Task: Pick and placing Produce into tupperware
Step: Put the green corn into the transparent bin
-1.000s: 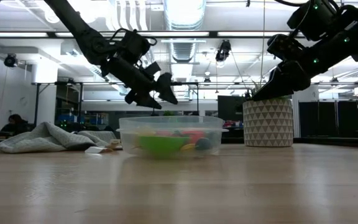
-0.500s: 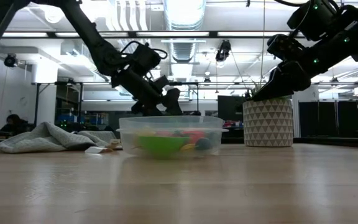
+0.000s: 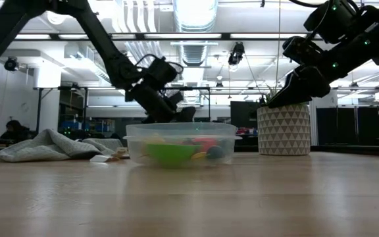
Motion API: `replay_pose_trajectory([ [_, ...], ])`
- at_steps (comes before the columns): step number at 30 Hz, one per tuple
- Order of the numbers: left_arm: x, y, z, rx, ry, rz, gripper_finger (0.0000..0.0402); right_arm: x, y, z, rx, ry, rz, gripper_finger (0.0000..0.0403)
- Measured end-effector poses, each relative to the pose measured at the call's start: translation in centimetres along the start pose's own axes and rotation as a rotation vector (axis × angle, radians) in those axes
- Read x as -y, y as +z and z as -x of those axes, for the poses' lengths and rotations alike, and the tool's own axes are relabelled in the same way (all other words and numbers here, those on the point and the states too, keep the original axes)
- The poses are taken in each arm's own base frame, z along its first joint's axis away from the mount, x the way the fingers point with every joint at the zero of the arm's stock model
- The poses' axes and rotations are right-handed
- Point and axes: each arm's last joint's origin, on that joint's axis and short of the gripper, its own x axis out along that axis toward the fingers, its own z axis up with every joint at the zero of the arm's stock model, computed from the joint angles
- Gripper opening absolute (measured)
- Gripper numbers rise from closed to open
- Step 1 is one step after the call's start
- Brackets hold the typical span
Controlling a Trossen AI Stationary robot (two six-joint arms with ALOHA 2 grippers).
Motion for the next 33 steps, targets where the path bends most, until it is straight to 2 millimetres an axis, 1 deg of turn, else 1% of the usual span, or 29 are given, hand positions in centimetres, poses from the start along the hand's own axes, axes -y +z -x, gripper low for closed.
replay_pose_trajectory([
  [3, 0.0, -0.8, -0.9, -0.034, 0.008, 0.003, 0.0377, 0.0, 0.0, 0.0, 0.0, 0.0, 0.0, 0.021],
  [5, 0.0, -0.9, -1.4, -0.033, 0.01, 0.02, 0.0377, 0.0, 0.0, 0.0, -0.004, 0.001, 0.001, 0.021],
  [12, -0.2, -0.4, -1.1, -0.018, 0.016, 0.052, 0.0376, 0.0, -0.2, 0.0, -0.018, 0.003, 0.004, 0.021],
  [14, -0.3, -0.5, -1.1, -0.028, 0.02, 0.051, 0.0369, 0.0, -0.2, 0.0, -0.018, 0.002, 0.004, 0.021],
  [16, -0.3, -0.7, -1.1, -0.043, 0.023, 0.048, 0.0354, 0.0, -0.2, 0.0, -0.017, 0.003, 0.004, 0.021],
  [19, -0.3, -0.8, -1.1, -0.061, 0.028, 0.044, 0.0318, 0.0, -0.2, 0.0, -0.017, 0.002, 0.004, 0.021],
  [28, -0.3, -0.7, -1.1, -0.055, 0.026, 0.037, 0.0179, 0.0, -0.2, 0.0, -0.017, 0.002, 0.0, 0.021],
  [33, -0.3, -0.7, -1.1, -0.055, 0.026, 0.036, 0.0177, 0.0, -0.2, 0.0, -0.017, 0.002, -0.002, 0.021],
])
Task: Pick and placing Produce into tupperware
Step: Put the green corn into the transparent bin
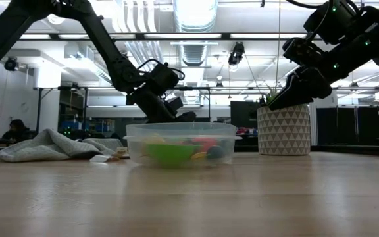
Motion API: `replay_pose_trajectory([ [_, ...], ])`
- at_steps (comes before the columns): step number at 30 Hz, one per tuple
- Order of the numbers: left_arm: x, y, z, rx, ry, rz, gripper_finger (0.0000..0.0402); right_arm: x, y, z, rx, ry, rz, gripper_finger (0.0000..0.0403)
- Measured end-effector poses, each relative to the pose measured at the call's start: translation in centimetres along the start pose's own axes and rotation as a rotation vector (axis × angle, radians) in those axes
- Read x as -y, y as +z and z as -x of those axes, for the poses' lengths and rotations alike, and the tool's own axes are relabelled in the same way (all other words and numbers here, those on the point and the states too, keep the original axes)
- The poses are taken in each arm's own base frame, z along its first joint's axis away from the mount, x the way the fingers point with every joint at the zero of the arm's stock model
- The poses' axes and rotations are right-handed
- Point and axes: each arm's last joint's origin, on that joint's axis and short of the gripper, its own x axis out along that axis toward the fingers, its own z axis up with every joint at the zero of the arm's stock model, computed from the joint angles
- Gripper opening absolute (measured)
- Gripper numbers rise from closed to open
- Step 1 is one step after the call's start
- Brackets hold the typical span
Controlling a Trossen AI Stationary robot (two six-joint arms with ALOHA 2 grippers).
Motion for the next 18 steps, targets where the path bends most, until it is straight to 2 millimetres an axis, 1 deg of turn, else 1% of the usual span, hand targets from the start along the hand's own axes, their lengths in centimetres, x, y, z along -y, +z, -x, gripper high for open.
replay_pose_trajectory([
  [6, 0.0, 0.0, 0.0, 0.0, 0.0, 0.002, 0.0177, 0.0, 0.0, 0.0, 0.0, 0.0, 0.004, 0.021],
  [10, 0.1, 0.4, 0.4, 0.003, -0.037, 0.036, 0.0177, 0.0, 0.0, 0.0, 0.0, 0.0, 0.006, 0.021],
  [14, 0.4, 1.1, 1.2, 0.023, -0.049, 0.015, 0.0177, 0.0, 0.0, 0.0, 0.0, 0.0, 0.006, 0.021],
  [18, 1.4, 2.0, 2.7, 0.031, -0.087, -0.006, 0.0177, 0.0, 0.0, 0.0, 0.0, -0.001, 0.007, 0.021],
])
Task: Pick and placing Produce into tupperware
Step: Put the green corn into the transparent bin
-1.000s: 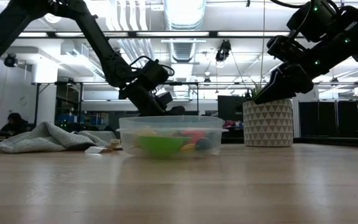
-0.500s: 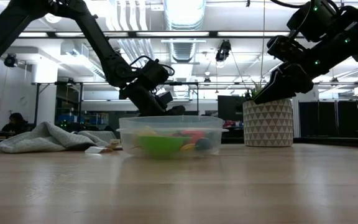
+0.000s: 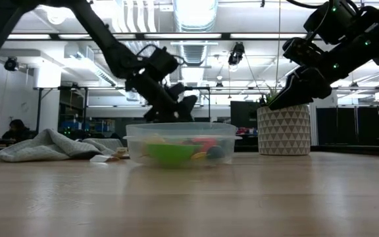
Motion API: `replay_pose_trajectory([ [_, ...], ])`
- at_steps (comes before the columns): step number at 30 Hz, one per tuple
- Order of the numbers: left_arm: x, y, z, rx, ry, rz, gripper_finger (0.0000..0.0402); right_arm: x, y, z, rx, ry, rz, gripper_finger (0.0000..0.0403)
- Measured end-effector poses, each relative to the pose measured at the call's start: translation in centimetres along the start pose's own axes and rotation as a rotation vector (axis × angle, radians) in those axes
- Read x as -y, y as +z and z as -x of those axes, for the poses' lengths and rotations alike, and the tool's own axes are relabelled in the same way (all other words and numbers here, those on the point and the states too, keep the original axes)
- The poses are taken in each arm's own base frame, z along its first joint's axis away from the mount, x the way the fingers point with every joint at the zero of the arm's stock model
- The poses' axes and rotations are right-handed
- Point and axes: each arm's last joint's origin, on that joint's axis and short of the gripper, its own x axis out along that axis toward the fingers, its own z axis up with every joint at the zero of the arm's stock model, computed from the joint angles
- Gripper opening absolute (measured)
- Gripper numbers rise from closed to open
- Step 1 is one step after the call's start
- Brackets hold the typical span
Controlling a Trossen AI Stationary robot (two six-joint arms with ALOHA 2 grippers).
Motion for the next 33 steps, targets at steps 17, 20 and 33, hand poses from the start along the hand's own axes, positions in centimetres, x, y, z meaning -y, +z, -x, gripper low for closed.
replay_pose_trajectory([
  [17, 10.4, 0.6, 12.6, -0.082, -0.274, -0.229, 0.0177, 0.1, 0.2, 0.0, 0.014, -0.027, -0.012, 0.021],
  [20, 11.4, 0.2, 14.3, -0.107, -0.307, -0.231, 0.0177, 0.1, 0.2, 0.0, 0.018, -0.028, -0.014, 0.021],
  [33, 14.6, -2.4, 17.5, -0.227, -0.427, -0.219, 0.0177, 0.1, 0.4, 0.0, 0.034, -0.03, -0.058, 0.021],
])
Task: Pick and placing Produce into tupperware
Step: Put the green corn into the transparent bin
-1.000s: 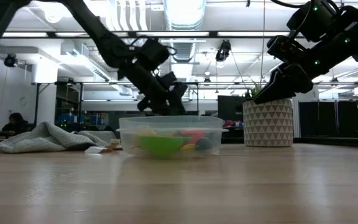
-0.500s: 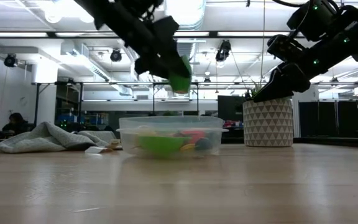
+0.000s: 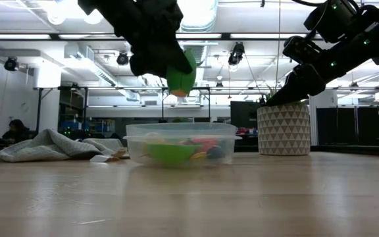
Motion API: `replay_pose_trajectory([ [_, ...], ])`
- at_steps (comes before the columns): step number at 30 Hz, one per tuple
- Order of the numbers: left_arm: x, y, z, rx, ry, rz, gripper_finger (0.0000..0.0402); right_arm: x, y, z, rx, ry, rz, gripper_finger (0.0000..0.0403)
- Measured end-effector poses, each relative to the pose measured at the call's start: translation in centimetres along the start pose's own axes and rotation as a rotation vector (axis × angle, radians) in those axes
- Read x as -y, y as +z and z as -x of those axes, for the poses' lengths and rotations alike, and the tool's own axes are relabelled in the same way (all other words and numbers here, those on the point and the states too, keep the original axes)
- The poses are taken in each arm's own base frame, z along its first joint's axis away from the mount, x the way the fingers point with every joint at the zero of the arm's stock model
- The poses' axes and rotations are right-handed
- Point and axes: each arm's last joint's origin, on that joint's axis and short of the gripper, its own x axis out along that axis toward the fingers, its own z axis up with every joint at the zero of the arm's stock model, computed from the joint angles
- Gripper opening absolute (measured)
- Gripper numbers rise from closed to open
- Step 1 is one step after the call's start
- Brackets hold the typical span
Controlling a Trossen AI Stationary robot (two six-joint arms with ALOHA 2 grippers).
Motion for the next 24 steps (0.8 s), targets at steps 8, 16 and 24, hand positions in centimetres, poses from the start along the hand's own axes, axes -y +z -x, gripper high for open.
replay_pose_trajectory([
  [8, 1.2, -0.7, 0.1, -0.051, -0.099, 0.02, 0.0177, 0.0, 0.0, 0.0, 0.0, 0.0, -0.017, 0.021],
  [16, 0.8, -1.9, -2.4, -0.127, -0.095, 0.05, 0.0177, 0.0, 0.0, 0.0, -0.002, 0.001, -0.04, 0.021],
  [24, 0.6, -3.0, -5.2, -0.22, -0.182, 0.161, 0.0177, 0.0, 0.0, 0.0, -0.003, 0.001, -0.04, 0.021],
])
